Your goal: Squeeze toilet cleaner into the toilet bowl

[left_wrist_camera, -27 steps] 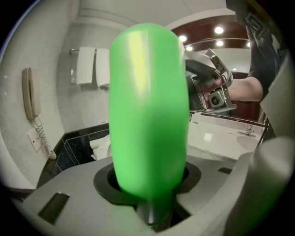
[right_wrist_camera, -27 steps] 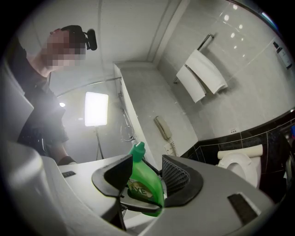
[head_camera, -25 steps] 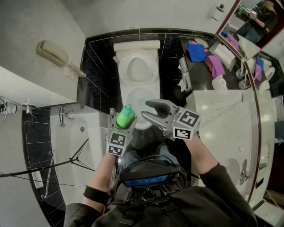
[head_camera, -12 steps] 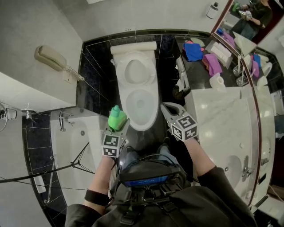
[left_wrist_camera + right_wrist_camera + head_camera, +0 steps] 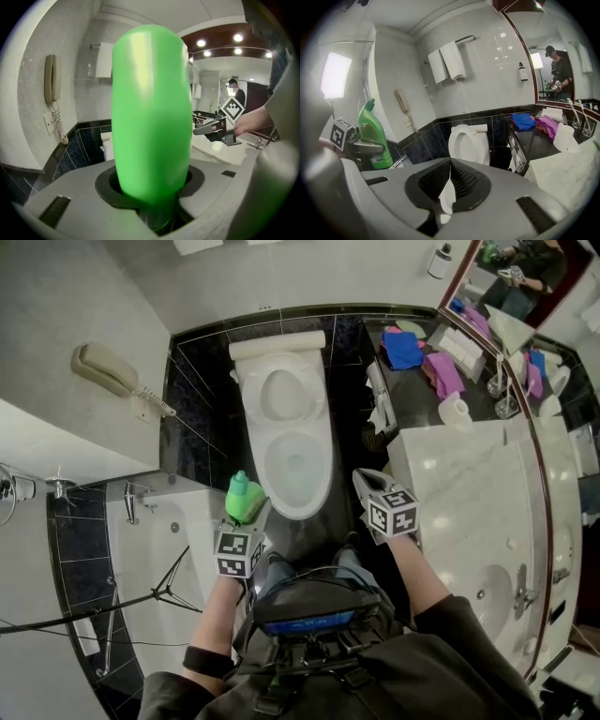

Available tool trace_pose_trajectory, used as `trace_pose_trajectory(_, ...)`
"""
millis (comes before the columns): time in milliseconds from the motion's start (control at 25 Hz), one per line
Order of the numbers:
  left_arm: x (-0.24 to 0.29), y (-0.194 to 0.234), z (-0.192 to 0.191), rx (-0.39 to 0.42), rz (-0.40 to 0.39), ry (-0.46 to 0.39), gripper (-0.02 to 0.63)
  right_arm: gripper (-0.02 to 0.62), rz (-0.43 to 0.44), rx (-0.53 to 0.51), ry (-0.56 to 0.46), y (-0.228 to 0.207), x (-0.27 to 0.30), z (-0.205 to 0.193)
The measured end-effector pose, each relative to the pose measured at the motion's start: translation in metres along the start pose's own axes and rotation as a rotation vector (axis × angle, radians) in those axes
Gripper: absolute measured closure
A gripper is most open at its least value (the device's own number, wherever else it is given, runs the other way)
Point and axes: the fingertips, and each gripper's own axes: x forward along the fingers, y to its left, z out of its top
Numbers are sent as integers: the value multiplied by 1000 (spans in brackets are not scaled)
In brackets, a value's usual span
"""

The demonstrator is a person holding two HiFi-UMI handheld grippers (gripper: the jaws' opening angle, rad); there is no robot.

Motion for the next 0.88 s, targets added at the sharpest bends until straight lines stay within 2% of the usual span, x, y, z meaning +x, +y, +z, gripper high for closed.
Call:
trace_pose_trajectory(280,3,-5,7,-1,-5,-19,414,580,3,11,7,1,-1,-3)
trace_pose_trajectory(520,15,-14,13,35,-39,-37,414,580,0,39,8,-5,-4,-6)
trace_pose_trajectory(880,62,-53,42,95,-174,-49,414,581,-65,45,5,-37,-20,-8)
